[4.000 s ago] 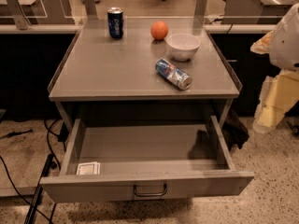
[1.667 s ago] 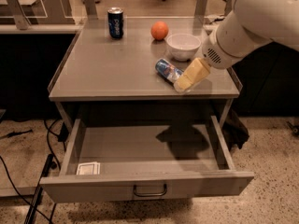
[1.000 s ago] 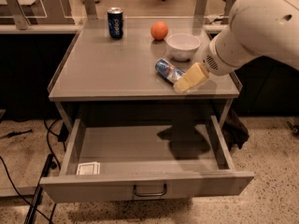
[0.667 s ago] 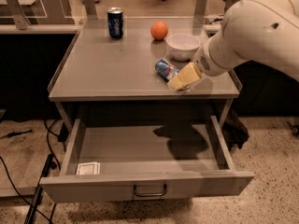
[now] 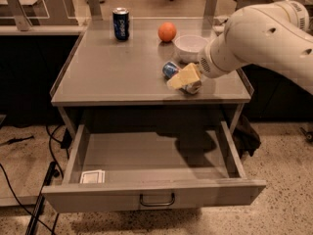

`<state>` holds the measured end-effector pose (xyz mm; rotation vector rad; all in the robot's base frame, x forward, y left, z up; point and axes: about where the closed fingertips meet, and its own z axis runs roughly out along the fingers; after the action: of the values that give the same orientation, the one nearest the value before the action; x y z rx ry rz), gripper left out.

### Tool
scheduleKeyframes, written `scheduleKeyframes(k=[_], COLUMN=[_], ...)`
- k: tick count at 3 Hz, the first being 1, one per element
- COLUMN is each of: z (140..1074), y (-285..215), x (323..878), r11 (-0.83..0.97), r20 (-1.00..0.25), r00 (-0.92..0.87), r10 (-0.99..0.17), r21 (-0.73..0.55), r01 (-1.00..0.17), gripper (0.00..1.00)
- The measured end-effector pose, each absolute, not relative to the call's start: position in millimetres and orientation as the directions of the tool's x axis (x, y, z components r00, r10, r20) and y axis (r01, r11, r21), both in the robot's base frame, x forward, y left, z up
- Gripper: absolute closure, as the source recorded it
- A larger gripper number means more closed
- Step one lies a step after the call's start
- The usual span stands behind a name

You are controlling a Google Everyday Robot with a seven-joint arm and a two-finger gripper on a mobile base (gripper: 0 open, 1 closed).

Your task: Place redbull can into top drawer

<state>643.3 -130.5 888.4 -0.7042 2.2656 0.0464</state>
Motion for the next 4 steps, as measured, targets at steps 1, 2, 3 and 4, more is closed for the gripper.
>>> scheduleKeyframes(k=[1, 2, 3, 4], z=[878, 866, 852, 837], y=[-121, -115, -112, -111], x=[657, 668, 679, 687], r11=[0.848, 0.852, 0.858, 0.862], r20=[-0.686, -0.694, -0.696, -0.685], r00=[-0.573, -0.587, -0.606, -0.627], r10=[-0.448, -0.416, -0.386, -0.37], r21=[-0.123, -0.071, -0.029, -0.002], r01=[-0.515, -0.519, -0.513, -0.506], gripper=[0.0, 0.0, 0.0, 0.0])
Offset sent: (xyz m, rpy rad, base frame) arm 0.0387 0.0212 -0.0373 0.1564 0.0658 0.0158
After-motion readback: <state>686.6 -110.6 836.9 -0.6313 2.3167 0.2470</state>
